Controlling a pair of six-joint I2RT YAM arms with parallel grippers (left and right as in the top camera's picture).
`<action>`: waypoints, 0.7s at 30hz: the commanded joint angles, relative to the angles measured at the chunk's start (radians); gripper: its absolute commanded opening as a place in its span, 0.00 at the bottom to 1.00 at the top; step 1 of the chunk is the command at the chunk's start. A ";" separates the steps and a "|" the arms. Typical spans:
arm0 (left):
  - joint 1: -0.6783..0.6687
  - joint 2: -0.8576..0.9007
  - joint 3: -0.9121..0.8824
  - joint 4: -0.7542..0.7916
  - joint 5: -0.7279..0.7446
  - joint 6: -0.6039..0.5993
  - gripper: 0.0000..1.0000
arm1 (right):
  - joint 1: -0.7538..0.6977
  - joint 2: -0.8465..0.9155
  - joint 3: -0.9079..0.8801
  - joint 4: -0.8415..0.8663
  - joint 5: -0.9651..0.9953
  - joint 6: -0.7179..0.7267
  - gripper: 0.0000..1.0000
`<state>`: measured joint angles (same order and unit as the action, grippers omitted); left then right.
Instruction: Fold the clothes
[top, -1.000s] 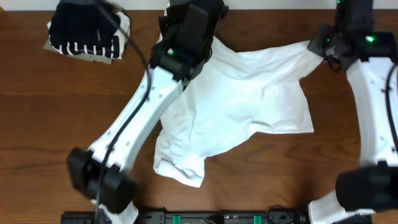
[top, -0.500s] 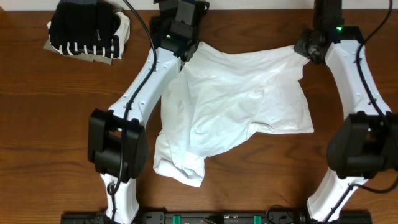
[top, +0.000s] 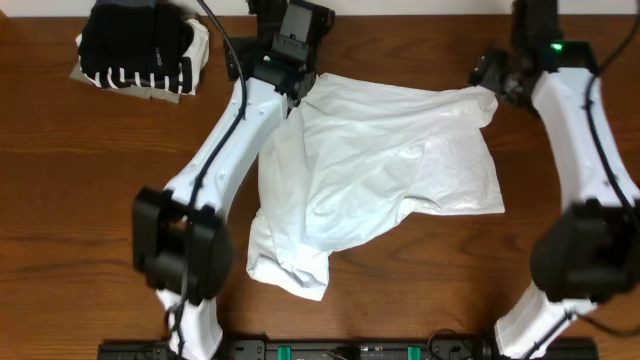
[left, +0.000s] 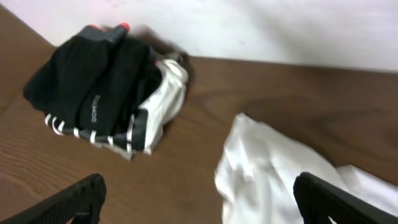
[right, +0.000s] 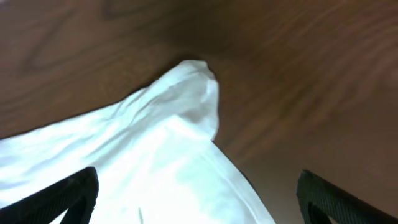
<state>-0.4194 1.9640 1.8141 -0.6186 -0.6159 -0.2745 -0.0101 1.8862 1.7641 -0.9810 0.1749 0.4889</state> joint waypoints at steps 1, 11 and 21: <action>-0.037 -0.143 0.011 -0.064 0.144 0.014 0.98 | -0.008 -0.130 0.005 -0.059 -0.013 -0.011 0.99; -0.103 -0.377 0.011 -0.393 0.310 -0.149 0.98 | -0.008 -0.285 0.005 -0.329 -0.062 -0.011 0.99; -0.262 -0.510 -0.024 -0.521 0.241 -0.237 0.98 | 0.041 -0.297 0.000 -0.496 -0.089 -0.015 0.99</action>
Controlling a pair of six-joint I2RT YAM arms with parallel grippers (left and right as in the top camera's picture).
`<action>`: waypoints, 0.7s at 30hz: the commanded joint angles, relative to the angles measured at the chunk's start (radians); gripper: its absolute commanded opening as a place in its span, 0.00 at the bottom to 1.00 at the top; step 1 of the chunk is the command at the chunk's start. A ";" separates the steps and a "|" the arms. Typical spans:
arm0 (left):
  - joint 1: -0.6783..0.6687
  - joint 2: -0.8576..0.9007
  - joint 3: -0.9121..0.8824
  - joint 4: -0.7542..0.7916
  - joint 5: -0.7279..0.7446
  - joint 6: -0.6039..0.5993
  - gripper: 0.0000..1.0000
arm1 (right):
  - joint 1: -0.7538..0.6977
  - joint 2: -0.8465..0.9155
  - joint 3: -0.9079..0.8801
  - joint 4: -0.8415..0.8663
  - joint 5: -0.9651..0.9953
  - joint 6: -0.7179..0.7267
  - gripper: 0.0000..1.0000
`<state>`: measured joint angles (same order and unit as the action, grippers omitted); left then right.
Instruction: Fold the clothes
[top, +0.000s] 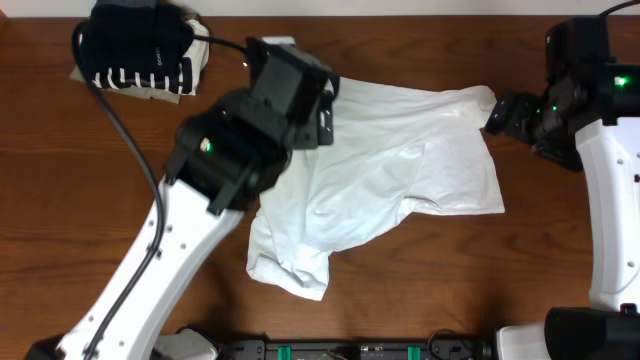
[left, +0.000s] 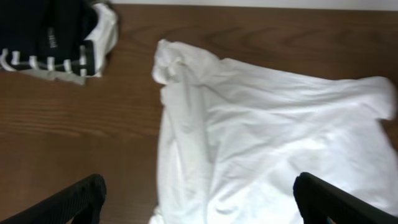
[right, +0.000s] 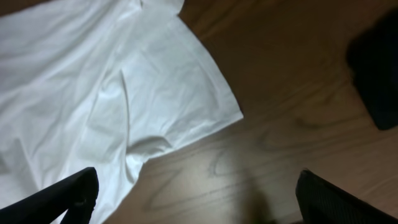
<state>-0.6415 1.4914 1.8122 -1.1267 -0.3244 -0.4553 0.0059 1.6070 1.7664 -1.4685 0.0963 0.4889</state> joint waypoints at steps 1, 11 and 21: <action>-0.064 -0.047 -0.025 -0.027 -0.084 -0.075 0.98 | 0.034 -0.018 -0.002 -0.017 -0.010 -0.015 0.99; -0.293 -0.089 -0.033 -0.288 -0.317 -0.374 0.98 | 0.128 -0.053 -0.003 -0.094 0.048 -0.001 0.99; -0.538 -0.165 -0.254 -0.423 -0.344 -0.785 0.98 | 0.152 -0.161 -0.201 -0.066 0.048 0.005 0.99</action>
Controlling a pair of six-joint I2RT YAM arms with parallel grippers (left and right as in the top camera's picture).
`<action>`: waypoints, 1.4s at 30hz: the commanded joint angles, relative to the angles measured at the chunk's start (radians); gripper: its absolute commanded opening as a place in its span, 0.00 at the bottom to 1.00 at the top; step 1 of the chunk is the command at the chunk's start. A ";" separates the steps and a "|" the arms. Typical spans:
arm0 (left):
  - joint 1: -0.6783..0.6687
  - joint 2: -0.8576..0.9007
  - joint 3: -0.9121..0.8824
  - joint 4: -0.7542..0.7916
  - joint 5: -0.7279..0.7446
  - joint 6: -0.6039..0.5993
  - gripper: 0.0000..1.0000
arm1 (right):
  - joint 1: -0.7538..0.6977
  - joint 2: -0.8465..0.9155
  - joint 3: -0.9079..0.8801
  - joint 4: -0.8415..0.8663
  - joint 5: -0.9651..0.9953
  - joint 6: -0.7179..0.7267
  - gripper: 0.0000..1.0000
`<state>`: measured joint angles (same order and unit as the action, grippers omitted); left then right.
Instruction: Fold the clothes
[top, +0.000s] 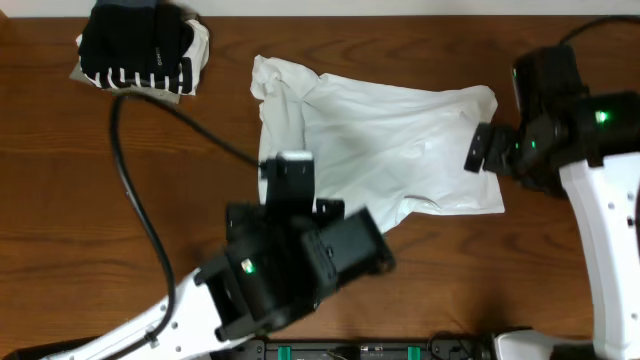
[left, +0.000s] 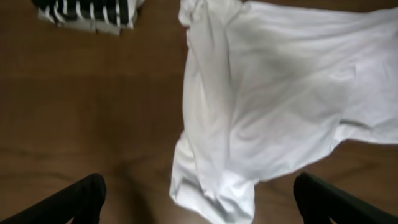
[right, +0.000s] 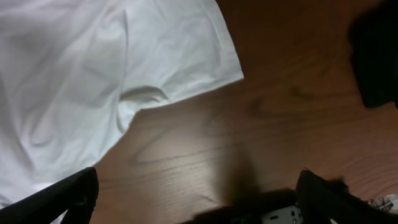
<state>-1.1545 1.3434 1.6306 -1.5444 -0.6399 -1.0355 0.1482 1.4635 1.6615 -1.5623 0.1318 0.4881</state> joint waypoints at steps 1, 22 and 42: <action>-0.031 -0.022 -0.107 0.006 -0.008 -0.241 0.98 | 0.010 -0.024 -0.137 0.055 0.004 0.005 0.99; -0.016 -0.031 -0.700 0.433 0.267 -0.810 0.98 | -0.082 -0.023 -0.498 0.396 -0.114 0.005 0.99; 0.228 -0.031 -0.833 0.608 0.442 -0.701 0.98 | -0.204 -0.023 -0.498 0.450 -0.177 -0.016 0.99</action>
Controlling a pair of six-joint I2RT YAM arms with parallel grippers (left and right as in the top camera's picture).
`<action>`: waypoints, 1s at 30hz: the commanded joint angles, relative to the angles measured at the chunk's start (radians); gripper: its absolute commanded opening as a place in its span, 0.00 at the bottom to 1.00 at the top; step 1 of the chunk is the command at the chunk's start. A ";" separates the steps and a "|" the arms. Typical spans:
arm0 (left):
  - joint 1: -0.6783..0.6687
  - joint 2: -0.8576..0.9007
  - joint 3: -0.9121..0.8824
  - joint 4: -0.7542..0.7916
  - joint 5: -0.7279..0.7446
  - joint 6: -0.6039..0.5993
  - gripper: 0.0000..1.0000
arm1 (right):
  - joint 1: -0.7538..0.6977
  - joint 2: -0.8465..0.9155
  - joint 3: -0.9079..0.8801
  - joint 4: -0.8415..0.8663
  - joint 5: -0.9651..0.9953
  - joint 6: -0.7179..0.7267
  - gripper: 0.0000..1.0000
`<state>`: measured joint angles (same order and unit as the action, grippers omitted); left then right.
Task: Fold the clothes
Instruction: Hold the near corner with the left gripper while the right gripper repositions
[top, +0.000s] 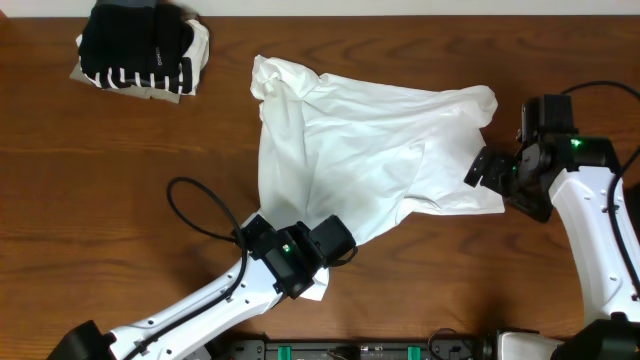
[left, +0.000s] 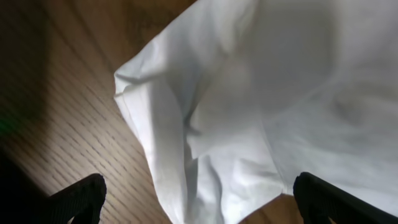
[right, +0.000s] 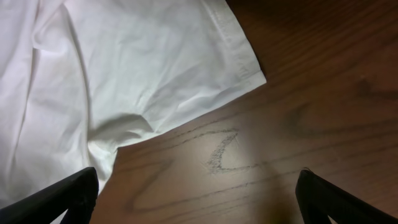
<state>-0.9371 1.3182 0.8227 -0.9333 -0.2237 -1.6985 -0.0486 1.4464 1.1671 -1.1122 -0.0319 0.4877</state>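
Observation:
A crumpled white T-shirt (top: 370, 150) lies spread across the middle of the table. My left gripper (top: 322, 243) is low over the shirt's near-left corner, and its wrist view shows it open (left: 198, 202) with the folded white corner (left: 168, 143) between and ahead of the fingers. My right gripper (top: 483, 168) hovers at the right sleeve's edge. It is open (right: 199, 199) over bare wood, with the sleeve hem (right: 239, 56) just ahead and nothing held.
A folded stack of dark, white-striped clothes (top: 140, 45) sits at the far left corner. Wooden table (top: 100, 180) stretches to the left and right of the shirt. A black rail (top: 360, 350) runs along the near edge.
My left gripper was high above the near middle and is now low at the shirt's near-left corner. The right gripper has come down closer to the right sleeve. The shirt has not moved.
Both grippers stood open at the shirt's far corners, left at the far left and right at the far right. Later they were higher and nearer the front, both empty. Now they are low at the near-left corner and the right sleeve, with the shirt lying unchanged.

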 joint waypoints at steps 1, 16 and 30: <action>0.016 -0.005 -0.032 -0.003 0.031 -0.056 0.98 | -0.007 -0.006 -0.003 -0.002 -0.014 -0.018 0.99; 0.052 -0.005 -0.115 0.078 0.086 -0.106 0.98 | -0.007 -0.006 -0.003 0.006 -0.014 -0.018 0.99; 0.053 -0.005 -0.235 0.232 0.131 -0.106 0.83 | -0.007 -0.006 -0.003 0.005 -0.014 -0.018 0.99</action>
<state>-0.8902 1.3178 0.6079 -0.7139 -0.0967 -1.8011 -0.0494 1.4464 1.1671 -1.1061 -0.0383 0.4858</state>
